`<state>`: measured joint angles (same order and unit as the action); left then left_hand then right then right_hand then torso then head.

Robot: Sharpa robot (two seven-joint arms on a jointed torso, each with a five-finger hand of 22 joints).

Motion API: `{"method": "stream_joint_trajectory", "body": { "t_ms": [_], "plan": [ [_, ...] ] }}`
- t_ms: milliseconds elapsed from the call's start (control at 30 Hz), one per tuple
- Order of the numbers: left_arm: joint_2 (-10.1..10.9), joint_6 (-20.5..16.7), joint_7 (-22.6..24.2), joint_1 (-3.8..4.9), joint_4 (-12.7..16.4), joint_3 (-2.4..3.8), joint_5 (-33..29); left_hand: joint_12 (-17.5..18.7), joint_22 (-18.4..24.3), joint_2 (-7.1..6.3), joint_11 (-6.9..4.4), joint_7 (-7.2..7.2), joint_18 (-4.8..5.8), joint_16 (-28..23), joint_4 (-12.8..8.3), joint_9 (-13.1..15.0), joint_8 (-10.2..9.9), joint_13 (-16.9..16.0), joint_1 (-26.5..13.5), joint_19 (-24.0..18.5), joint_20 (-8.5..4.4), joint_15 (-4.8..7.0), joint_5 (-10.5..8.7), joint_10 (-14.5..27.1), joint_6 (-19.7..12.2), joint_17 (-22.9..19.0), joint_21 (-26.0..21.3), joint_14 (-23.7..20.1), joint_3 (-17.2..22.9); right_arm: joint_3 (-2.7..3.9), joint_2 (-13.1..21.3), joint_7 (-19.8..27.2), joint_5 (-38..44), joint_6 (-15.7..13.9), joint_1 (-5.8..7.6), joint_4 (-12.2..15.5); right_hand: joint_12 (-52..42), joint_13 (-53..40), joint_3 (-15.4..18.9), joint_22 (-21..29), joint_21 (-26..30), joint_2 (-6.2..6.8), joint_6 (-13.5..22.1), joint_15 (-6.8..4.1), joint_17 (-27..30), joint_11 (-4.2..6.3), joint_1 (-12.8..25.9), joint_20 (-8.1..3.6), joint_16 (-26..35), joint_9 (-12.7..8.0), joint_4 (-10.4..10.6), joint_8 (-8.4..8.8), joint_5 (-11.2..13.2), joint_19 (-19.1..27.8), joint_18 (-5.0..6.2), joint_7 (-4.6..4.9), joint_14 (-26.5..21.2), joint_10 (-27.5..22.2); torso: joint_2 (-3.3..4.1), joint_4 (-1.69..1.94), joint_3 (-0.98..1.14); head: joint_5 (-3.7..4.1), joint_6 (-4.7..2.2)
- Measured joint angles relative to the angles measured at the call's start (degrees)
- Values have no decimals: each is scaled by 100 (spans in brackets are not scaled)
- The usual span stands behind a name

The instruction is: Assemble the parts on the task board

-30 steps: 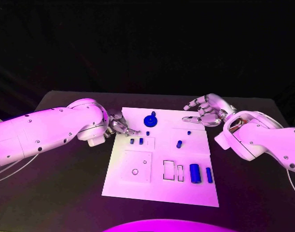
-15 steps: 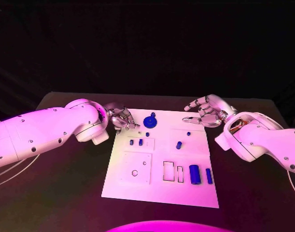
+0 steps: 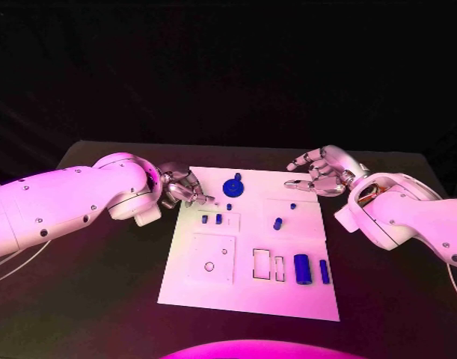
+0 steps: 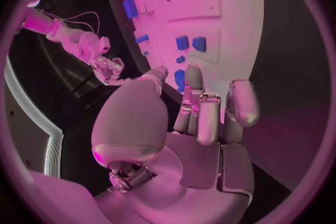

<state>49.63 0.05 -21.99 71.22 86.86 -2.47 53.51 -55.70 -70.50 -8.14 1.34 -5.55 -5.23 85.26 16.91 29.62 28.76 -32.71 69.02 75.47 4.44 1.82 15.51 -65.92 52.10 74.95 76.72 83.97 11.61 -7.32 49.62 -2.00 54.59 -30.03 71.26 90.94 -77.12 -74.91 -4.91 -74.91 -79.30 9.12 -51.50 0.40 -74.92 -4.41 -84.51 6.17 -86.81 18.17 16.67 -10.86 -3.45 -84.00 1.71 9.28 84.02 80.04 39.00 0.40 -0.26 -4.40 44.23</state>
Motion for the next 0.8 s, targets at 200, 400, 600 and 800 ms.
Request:
{"method": "stream_joint_trajectory", "body": {
  "t_ms": [200, 400, 600, 800],
  "plan": [
    [-3, 215, -221, -6, 60, -15, 163, -471, -323, 28, -73, 74, 2, 132, 9, -3, 40, -625, -119, 215, -54, 44, 0, -334, 116, 0, 241, -3, -71, 0, 3, 0, 0, 1, -10, 0, 0, 0, 0, 0, -1, 0, 0, 0, 0, 0, 0, 0, 0, 0, 0, -24, 0, 0, 0, 0, 0, 0, 0, 0, -4, -11, 1],
    [-24, 331, -445, -15, 66, -32, 319, -606, -438, 28, -103, 94, 91, 164, -7, 44, 89, -827, -119, 286, -85, 64, 0, -425, 178, -1, 290, 18, -87, -1, 7, 0, 0, 1, -18, -1, 0, 0, 0, 1, -1, 0, 0, 0, 1, 0, 0, 0, 0, 0, 0, -24, 0, 0, 0, 0, 0, 0, 0, -3, -2, -19, 18],
    [-77, 421, -627, -32, 53, -53, 452, -620, -446, 5, -102, 95, 91, 164, -8, 61, 121, -849, -142, 286, -85, 85, 0, -425, 178, -1, 315, -2, -119, -1, 12, 0, 1, 0, -22, -1, 0, 0, 0, 1, -1, 0, 0, 0, 1, 0, 0, 0, 0, 0, 0, -23, 0, 0, 0, 0, 0, 0, 2, -3, -1, -14, 19],
    [-128, 481, -748, -41, 11, -62, 554, -620, -446, -3, -102, 94, 91, 164, 8, 69, 121, -849, -149, 286, -85, 85, 0, -424, 178, -1, 315, -2, -135, -1, 17, 0, 1, -2, -25, 0, 0, 0, 0, 1, -1, 0, 0, 0, 1, 0, 0, 0, 0, 0, 0, -23, 0, 0, 0, 0, 0, 0, 3, -7, 0, -15, 23]
  ]
}}
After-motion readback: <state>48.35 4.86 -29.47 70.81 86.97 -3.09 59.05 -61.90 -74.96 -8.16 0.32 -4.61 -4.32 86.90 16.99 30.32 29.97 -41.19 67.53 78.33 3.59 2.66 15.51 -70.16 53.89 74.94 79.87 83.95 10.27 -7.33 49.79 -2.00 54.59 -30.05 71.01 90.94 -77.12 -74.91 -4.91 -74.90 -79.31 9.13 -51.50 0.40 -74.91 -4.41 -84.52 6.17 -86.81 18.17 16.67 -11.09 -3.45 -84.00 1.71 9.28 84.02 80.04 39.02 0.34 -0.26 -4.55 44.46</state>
